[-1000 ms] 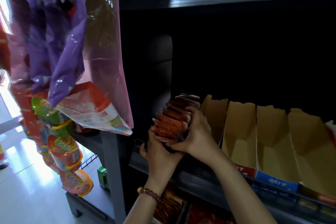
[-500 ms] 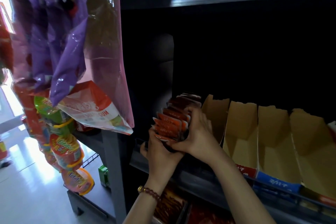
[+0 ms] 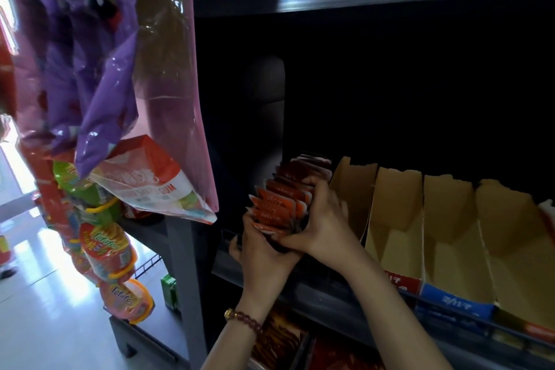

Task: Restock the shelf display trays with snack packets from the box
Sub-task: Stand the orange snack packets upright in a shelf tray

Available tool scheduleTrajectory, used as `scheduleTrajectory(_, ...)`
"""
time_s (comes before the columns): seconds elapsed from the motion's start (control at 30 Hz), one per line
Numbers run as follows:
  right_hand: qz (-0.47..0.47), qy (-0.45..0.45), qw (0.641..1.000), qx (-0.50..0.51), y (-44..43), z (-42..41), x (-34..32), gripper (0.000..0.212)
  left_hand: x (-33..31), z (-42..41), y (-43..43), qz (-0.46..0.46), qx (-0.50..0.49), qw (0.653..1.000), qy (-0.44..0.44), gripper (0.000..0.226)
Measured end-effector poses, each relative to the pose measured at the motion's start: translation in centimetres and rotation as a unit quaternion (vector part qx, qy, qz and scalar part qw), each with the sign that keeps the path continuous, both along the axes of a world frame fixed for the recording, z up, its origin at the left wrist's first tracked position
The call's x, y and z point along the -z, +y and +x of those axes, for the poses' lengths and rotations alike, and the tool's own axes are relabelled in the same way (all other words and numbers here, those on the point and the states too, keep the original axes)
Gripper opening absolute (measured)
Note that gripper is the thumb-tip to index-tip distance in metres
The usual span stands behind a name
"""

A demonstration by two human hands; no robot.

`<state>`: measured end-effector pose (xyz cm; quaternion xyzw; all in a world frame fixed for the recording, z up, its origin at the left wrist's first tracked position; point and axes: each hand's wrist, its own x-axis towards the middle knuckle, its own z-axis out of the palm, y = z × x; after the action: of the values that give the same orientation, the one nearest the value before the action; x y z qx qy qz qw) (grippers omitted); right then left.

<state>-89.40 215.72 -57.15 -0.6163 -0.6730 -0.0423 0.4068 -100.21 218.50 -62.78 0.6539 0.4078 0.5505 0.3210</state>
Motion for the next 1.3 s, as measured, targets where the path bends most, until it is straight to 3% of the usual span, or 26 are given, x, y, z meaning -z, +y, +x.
scheduleTrajectory(0.27,-0.018,-0.013,0.998,0.060,-0.2,-0.1,0.1,0.112,-0.2,-0.1,-0.2,-0.007,-0.002,1.000,-0.004,0.095)
scheduleTrajectory(0.6,-0.027,-0.082,0.996,0.028,-0.2,0.7,-0.4,0.109,-0.1,-0.1,-0.3,0.012,0.010,1.000,-0.009,0.092)
scheduleTrajectory(1.03,-0.064,-0.019,0.998,0.019,-0.1,0.5,-1.3,0.119,0.0,-0.1,0.1,-0.005,0.002,1.000,0.002,0.091)
scheduleTrajectory(1.3,-0.101,0.029,0.994,0.020,-1.3,0.8,-1.8,0.114,0.1,-0.1,0.1,-0.006,-0.005,1.000,0.018,0.083)
